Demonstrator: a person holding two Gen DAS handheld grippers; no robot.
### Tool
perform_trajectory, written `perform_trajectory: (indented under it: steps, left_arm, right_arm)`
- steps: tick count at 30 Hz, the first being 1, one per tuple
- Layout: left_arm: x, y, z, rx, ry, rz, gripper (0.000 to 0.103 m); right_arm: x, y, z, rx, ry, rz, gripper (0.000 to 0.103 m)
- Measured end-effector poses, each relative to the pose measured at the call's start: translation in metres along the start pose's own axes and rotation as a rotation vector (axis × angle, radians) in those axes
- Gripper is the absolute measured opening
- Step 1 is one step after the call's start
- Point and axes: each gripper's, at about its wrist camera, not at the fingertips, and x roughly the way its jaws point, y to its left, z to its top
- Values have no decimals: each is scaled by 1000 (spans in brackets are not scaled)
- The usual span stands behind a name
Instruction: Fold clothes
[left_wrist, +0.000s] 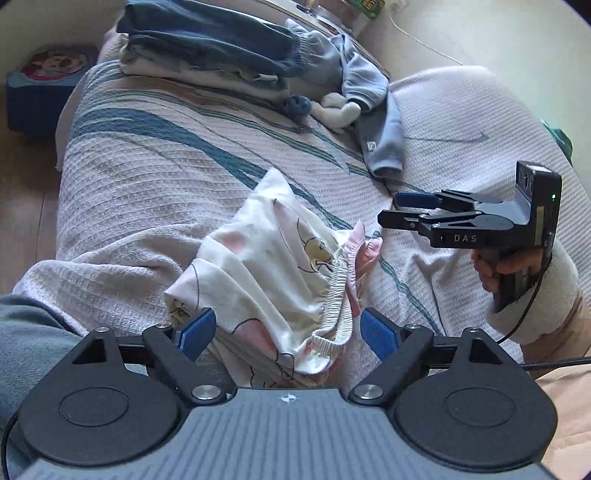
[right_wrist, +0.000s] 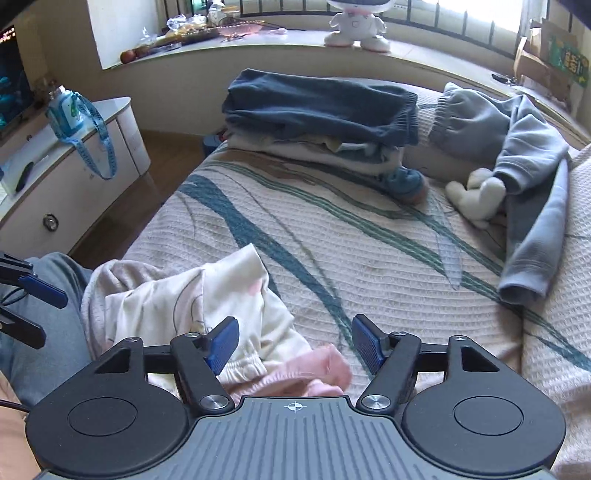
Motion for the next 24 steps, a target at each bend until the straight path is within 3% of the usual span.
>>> perform_trajectory:
  steps: [5, 12, 18, 24]
  left_arm:
    - [-7, 4, 0, -25, -22, -5, 86]
    - [-12, 9, -1, -71, -39, -85, 88]
    - [-10, 5, -2, -69, -28, -111, 89]
    - [-5, -3, -7, -45, 2, -118, 89]
  right_arm:
    - [2, -3, 6, -5, -8, -4, 71]
    - [0, -3, 14, 35, -62, 14, 71]
    - [7, 26, 31, 47, -114, 175, 71]
    - [43, 75, 29, -46, -13, 310, 71]
